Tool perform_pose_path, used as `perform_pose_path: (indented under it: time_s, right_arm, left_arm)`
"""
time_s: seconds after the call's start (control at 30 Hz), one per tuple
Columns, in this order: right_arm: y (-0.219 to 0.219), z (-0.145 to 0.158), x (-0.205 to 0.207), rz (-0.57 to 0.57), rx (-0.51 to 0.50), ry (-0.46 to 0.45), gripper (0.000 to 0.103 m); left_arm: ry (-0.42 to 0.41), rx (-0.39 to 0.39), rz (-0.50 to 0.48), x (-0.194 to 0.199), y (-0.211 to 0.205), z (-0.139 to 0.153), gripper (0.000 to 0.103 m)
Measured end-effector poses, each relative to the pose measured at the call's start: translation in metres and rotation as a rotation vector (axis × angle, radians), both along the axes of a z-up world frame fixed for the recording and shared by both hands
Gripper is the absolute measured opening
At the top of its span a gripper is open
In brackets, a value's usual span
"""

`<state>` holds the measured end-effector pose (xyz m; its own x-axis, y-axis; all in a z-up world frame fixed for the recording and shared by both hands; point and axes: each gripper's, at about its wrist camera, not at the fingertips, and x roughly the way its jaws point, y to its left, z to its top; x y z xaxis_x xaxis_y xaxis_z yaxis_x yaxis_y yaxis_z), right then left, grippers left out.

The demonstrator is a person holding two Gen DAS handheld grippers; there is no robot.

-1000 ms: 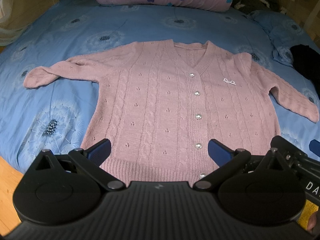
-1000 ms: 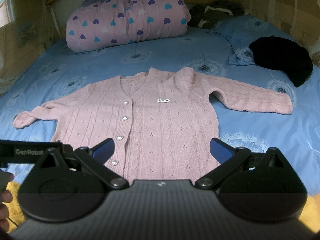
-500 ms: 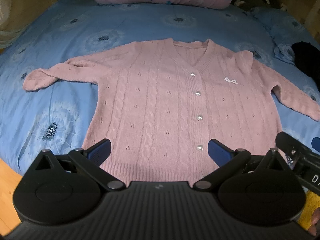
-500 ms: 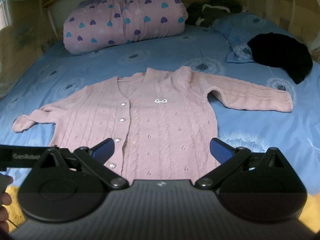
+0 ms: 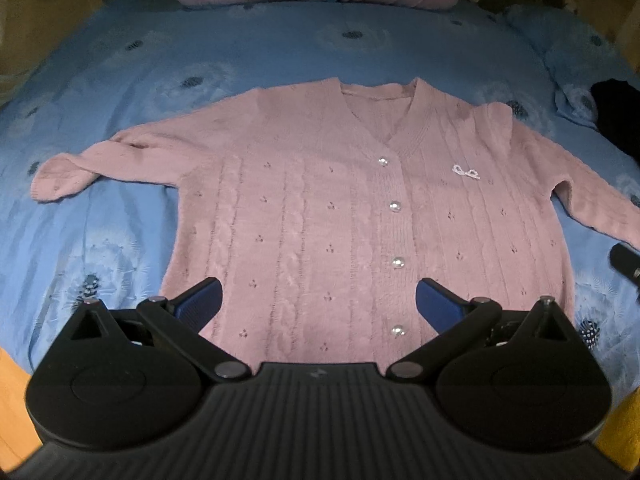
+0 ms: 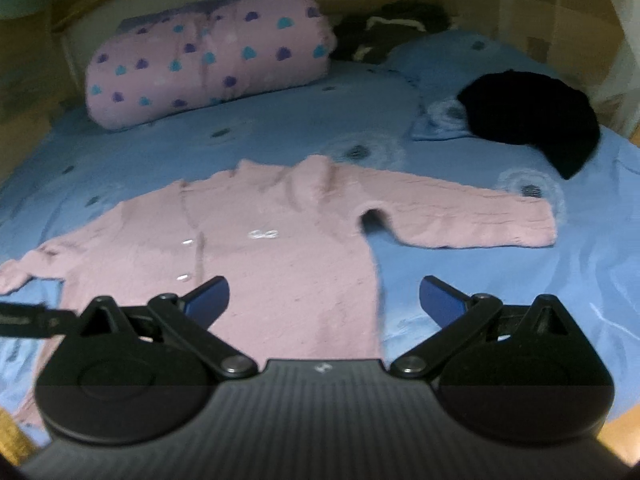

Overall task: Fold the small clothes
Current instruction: 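Move the right tool to the cardigan sleeve cuff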

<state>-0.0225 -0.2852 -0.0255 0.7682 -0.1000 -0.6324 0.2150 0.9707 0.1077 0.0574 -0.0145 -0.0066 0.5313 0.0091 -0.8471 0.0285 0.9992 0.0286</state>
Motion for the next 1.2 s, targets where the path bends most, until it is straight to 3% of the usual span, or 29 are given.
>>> perform_pose_path:
  time_s: [0.2,0.7,1.07,1.2]
  right_arm:
    - [-0.056,-0.015,0.021,-0.13,-0.01,0.005,0.103]
    - [-0.197,-0.075,0.072,-0.441,0.02,0.026,0.103]
    - [-0.226,-0.114,0.097,-0.521,0.098,0.056,0.103]
    - [-0.221,-0.125,0.101,-0.497,0.049,0.079,0.103]
  left_arm:
    - [0.039,-0.007,0.008,0.024,-0.008,-0.018,0.103]
    - [0.036,-0.026,-0.004,0.078,-0.034,-0.06,0.103]
    - [0.052,0.007,-0.037,0.086,-0.043,-0.091,0.103]
    - [0.068,0.017,-0.044,0.086,-0.044,-0.101,0.103]
